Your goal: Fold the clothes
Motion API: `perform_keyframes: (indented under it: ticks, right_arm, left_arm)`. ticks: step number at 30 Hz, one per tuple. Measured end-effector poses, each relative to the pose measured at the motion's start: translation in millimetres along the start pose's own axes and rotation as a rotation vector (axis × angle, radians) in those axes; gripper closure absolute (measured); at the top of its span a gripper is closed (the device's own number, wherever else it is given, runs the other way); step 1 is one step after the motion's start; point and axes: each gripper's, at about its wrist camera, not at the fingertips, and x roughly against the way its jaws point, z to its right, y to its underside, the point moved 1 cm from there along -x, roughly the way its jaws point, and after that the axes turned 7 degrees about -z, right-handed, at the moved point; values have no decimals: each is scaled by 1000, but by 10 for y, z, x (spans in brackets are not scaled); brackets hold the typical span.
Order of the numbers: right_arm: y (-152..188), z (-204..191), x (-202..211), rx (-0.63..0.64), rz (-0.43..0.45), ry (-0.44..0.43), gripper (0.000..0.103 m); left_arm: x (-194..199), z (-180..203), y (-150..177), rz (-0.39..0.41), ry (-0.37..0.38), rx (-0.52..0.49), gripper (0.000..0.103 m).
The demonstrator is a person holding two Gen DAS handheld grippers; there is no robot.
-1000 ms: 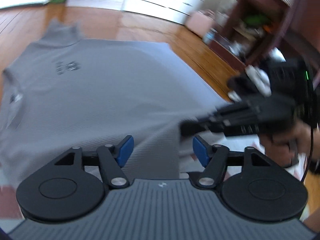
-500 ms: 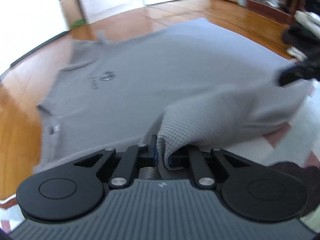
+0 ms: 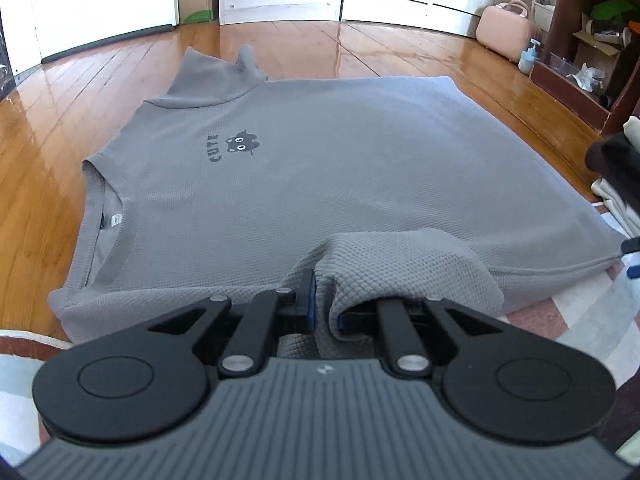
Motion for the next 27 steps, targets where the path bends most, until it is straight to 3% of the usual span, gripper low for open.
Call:
perform_keyframes:
  ticks: [7, 10, 12, 16, 20, 27]
  right_arm:
    - [-124, 59, -208, -18, 38, -6, 37]
    - [-177, 84, -297, -25, 55, -9, 39]
    - [-232, 68, -371, -16, 55, 4, 95]
    - [-202, -204, -236, 103, 175, 27, 96]
    - [60, -610, 137, 314, 317, 79, 97]
    - [310, -673, 608, 312, 346, -32, 98]
  left_arm:
    - [-29, -53, -28, -9, 21, 15, 93]
    - [-28, -38, -27, 20, -15, 6, 94]
    - [-13, 14, -37, 43, -59, -6, 95]
    - [276, 141, -76, 146, -106, -45, 95]
    - [742, 144, 35, 221, -139, -5, 95]
    - [1334, 189, 290, 281, -199, 9, 96]
